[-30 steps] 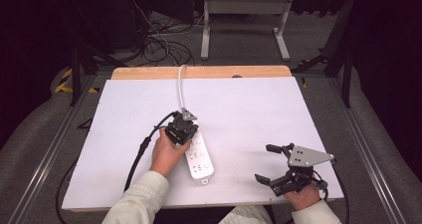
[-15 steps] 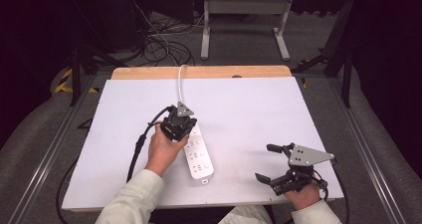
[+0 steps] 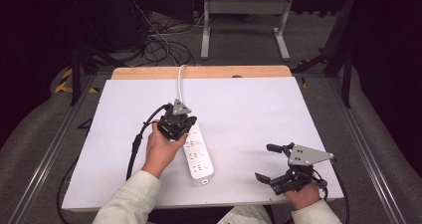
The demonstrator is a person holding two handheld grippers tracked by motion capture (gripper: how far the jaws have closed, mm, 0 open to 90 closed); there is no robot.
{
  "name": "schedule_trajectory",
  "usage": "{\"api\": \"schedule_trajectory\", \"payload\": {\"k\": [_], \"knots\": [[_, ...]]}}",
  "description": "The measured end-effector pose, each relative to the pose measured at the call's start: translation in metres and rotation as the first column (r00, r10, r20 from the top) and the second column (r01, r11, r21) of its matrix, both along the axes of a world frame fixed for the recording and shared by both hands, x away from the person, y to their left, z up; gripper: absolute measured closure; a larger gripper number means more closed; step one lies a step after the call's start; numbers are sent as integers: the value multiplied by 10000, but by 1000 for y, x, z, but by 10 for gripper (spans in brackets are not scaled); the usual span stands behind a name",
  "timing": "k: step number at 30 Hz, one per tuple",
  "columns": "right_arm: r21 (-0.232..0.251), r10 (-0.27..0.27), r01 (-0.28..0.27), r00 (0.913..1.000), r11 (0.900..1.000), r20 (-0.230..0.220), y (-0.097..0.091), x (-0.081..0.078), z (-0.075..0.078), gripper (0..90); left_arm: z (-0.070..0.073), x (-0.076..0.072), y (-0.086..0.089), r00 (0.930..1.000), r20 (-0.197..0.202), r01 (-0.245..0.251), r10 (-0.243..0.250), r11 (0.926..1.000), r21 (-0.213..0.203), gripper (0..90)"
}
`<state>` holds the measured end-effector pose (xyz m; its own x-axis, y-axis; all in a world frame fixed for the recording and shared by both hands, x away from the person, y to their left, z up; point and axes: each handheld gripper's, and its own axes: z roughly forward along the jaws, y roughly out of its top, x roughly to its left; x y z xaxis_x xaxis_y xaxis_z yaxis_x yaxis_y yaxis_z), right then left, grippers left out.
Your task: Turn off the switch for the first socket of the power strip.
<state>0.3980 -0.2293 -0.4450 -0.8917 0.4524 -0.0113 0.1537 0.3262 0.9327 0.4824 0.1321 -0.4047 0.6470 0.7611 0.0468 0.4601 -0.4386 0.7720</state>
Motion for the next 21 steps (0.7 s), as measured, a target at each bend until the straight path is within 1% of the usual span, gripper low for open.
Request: {"api": "schedule_trajectory", "payload": {"k": [5,9,10,11,12,13,14,15,17,18,21], "knots": [[19,-14,14,10000,10000,-3,0,0,0,28,2,-2,1,9998,171,75,-73,9999,-76,900],[18,-20,20,10000,10000,-2,0,0,0,28,7,-6,4,9993,330,195,-184,9992,-349,898],[9,-29,29,10000,10000,2,0,0,0,28,8,-6,5,9990,385,231,-215,9988,-432,788],[9,-29,29,10000,10000,2,0,0,0,28,9,-8,5,9990,364,293,-276,9984,-476,788],[9,-28,28,10000,10000,13,0,-1,0,28,10,-9,6,9984,433,367,-350,9985,-394,767],[13,-30,30,10000,10000,16,0,-1,0,29,11,-11,6,9981,476,420,-401,9983,-396,743],[14,-33,33,10000,10000,14,0,-1,0,28,12,-12,7,9967,658,496,-472,9981,-353,718],[10,-36,36,10000,10000,11,0,-1,0,29,14,-14,8,9961,719,534,-506,9979,-368,670],[7,-44,44,10000,10000,3,0,-1,0,28,16,-17,10,9951,805,619,-576,9967,-523,624],[7,-44,44,10000,10000,3,0,-1,0,28,18,-19,11,9945,889,612,-554,9960,-644,624],[5,-51,51,10000,10000,10,0,-1,0,28,23,-24,16,9922,1051,760,-665,9932,-884,554]]}}
